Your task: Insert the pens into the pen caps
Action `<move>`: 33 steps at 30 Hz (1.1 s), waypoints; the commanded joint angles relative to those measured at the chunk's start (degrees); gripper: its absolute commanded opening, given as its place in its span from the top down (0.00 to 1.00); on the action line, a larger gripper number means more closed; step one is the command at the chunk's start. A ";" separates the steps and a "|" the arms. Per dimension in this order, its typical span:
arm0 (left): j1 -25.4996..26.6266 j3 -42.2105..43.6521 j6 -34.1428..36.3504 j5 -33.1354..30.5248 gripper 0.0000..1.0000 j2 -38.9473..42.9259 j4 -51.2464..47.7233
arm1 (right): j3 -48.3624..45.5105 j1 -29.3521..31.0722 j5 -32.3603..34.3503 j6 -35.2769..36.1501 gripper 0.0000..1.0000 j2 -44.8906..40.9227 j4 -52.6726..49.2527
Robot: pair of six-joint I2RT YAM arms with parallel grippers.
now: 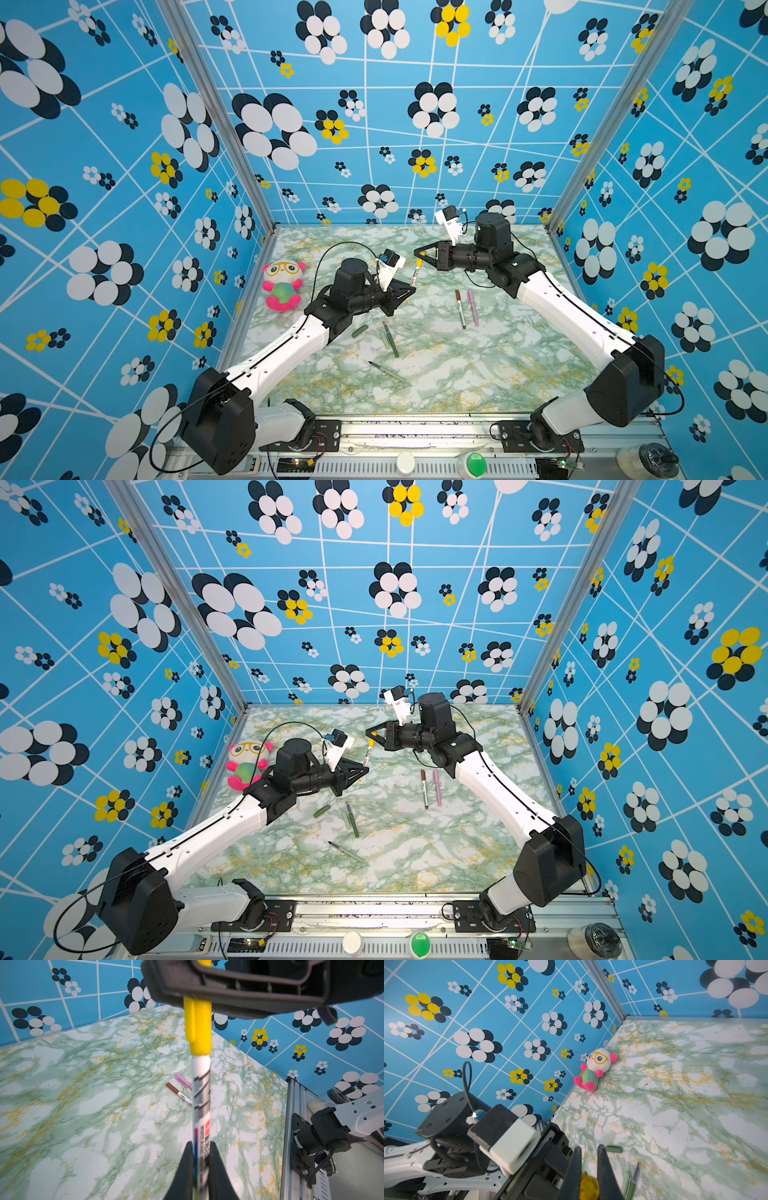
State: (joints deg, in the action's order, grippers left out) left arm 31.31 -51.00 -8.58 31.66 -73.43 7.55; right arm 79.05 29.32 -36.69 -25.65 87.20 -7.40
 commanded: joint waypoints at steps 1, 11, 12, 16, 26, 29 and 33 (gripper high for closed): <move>0.24 -5.24 -0.16 -2.06 1.00 -1.07 17.90 | -3.36 1.77 -3.62 -0.12 0.97 2.12 -7.26; 0.16 -8.86 -0.05 -6.08 1.00 -5.12 28.57 | -7.38 2.54 -4.08 -0.32 0.97 2.72 -6.69; 0.15 -9.73 0.13 -6.08 1.00 -5.68 29.04 | -7.93 2.65 -4.05 -0.43 0.97 2.81 -6.55; -0.11 -13.52 0.57 -6.08 1.00 -8.00 30.99 | -10.09 3.33 -3.97 -1.15 0.97 2.96 -5.69; -1.16 -16.14 -0.42 -4.54 1.00 -9.39 31.27 | -9.85 3.35 -1.34 -1.25 0.94 2.78 -5.43; -1.00 -13.08 -1.12 -4.16 1.00 -8.48 29.21 | -7.74 1.64 0.23 -2.77 0.91 2.33 -3.65; -0.40 -6.53 -2.06 -4.16 1.00 -7.48 25.87 | -4.11 -0.79 4.65 -5.17 0.82 0.35 0.39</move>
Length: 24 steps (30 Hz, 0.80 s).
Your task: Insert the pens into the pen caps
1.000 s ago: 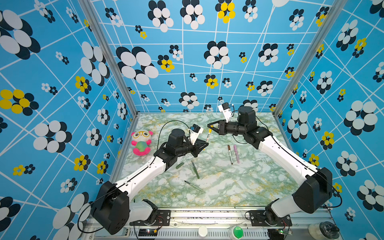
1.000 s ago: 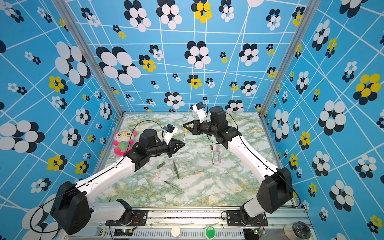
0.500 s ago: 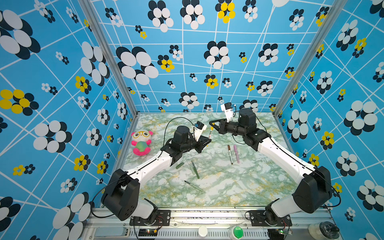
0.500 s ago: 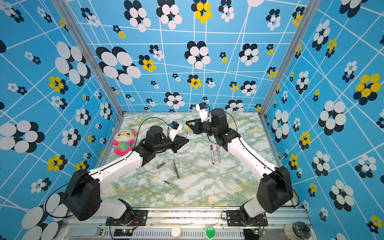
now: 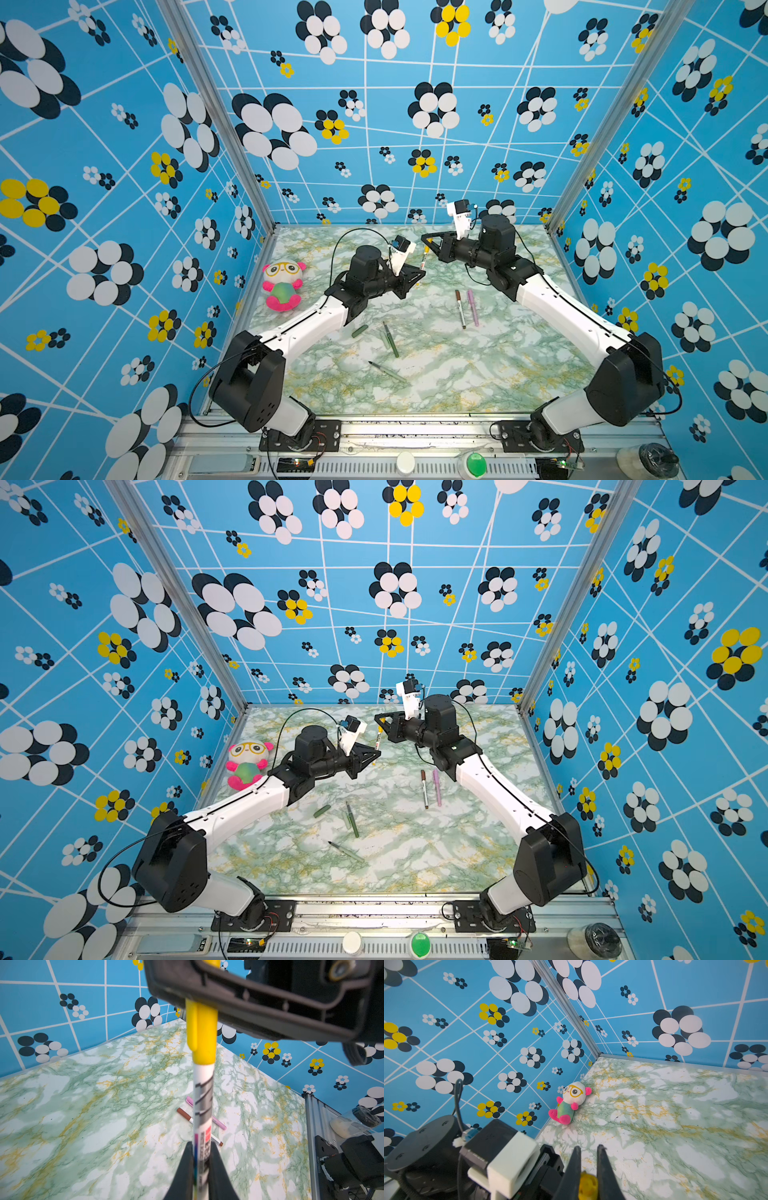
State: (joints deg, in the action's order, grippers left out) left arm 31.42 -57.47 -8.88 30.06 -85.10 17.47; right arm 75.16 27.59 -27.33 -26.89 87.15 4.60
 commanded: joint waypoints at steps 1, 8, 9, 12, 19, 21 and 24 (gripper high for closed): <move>-0.19 1.39 -1.58 -2.47 1.00 4.20 14.36 | 1.18 0.39 -3.35 -4.17 0.76 -0.18 -11.00; 1.40 9.61 -7.45 -2.08 1.00 4.89 11.02 | 7.84 -0.54 -0.70 -0.72 0.45 -2.76 -14.99; 1.54 9.83 -8.87 -2.37 1.00 5.07 10.40 | 7.21 -0.52 -0.70 -0.32 0.44 -3.23 -15.42; 1.62 10.19 -13.09 -3.50 1.00 5.02 10.15 | 4.35 -0.53 -1.37 0.50 0.44 -4.51 -15.46; 1.63 8.71 -21.01 -3.73 1.00 2.86 12.23 | 0.12 -0.05 -2.10 3.00 0.42 -5.12 -15.75; 1.63 7.93 -22.85 -3.07 1.00 2.23 12.53 | -0.39 0.24 -1.76 3.19 0.42 -4.52 -15.53; 1.69 7.38 -24.30 -2.13 1.00 1.78 12.61 | -0.97 0.72 -1.63 2.85 0.43 -3.30 -14.07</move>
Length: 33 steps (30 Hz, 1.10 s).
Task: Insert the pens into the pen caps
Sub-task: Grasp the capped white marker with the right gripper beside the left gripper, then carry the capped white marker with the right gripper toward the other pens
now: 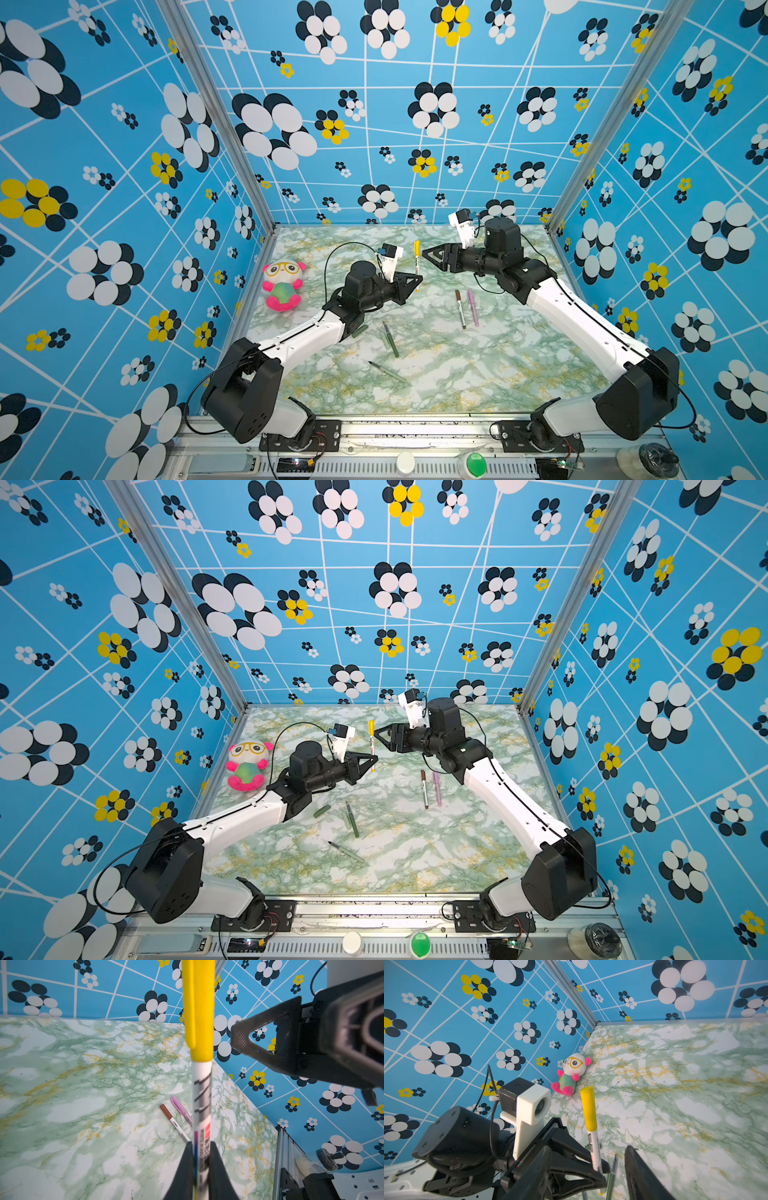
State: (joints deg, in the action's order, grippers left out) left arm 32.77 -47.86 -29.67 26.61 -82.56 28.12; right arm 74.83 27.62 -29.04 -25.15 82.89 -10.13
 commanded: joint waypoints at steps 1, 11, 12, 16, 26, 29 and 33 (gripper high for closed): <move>0.43 -2.24 -3.60 1.32 1.00 -0.69 1.86 | -0.65 0.90 -0.03 0.88 0.44 1.30 1.08; 0.45 -3.14 -3.61 1.13 1.00 0.37 -0.17 | -0.20 4.27 0.45 0.54 0.55 6.12 3.01; 0.38 -3.20 -3.62 1.16 1.00 0.39 -0.21 | -0.21 4.44 0.47 0.40 0.57 6.28 3.10; 0.44 -3.16 -3.71 0.82 1.00 0.36 -0.25 | -0.27 4.76 1.24 0.19 0.67 6.44 3.62; 0.45 -2.78 -4.42 -1.41 1.00 -0.05 0.77 | -0.38 5.32 4.09 0.05 0.91 6.09 3.89; 0.44 -2.74 -5.07 -1.18 1.00 -0.57 1.06 | -0.43 5.47 5.18 -0.14 0.98 5.96 4.14; 0.54 -1.93 -5.68 0.39 0.83 -0.54 1.76 | 0.39 5.43 8.64 -0.39 1.00 6.04 2.93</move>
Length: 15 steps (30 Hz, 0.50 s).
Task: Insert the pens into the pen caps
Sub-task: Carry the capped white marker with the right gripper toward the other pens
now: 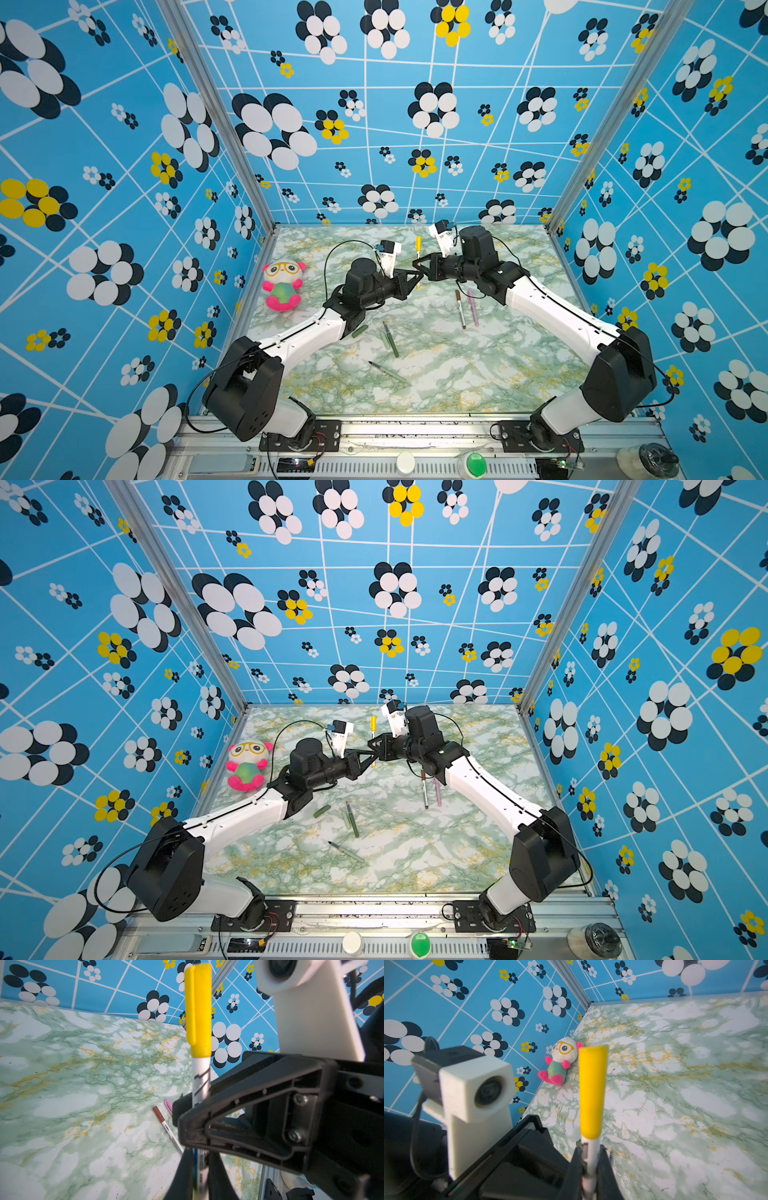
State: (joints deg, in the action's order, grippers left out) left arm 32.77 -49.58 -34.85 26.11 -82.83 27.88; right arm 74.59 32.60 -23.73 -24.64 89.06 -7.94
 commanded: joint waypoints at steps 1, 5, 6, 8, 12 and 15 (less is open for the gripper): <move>0.47 0.20 -0.34 1.82 0.73 -0.15 2.02 | 1.32 0.40 4.69 -0.77 1.00 0.06 -0.39; 1.62 1.77 5.17 6.20 0.49 1.64 -3.39 | 4.90 -0.16 9.26 -0.22 1.00 1.68 -6.83; 2.08 2.54 7.07 6.21 0.46 2.77 -5.56 | 5.76 -0.41 9.95 -0.02 1.00 2.32 -8.66; 2.89 4.21 10.37 5.19 0.43 5.42 -9.01 | 7.28 -0.99 11.91 0.03 1.00 3.68 -13.27; 3.26 7.48 14.41 1.23 0.38 11.26 -13.18 | 8.22 -2.51 13.82 -0.17 1.00 6.66 -21.17; 3.28 8.75 16.61 -2.73 0.35 14.25 -14.63 | 8.55 -3.00 15.07 0.38 1.00 9.15 -26.89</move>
State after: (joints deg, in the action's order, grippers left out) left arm 36.03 -41.82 -23.20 27.33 -71.48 16.23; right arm 82.04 30.04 -11.75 -24.82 95.79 -25.08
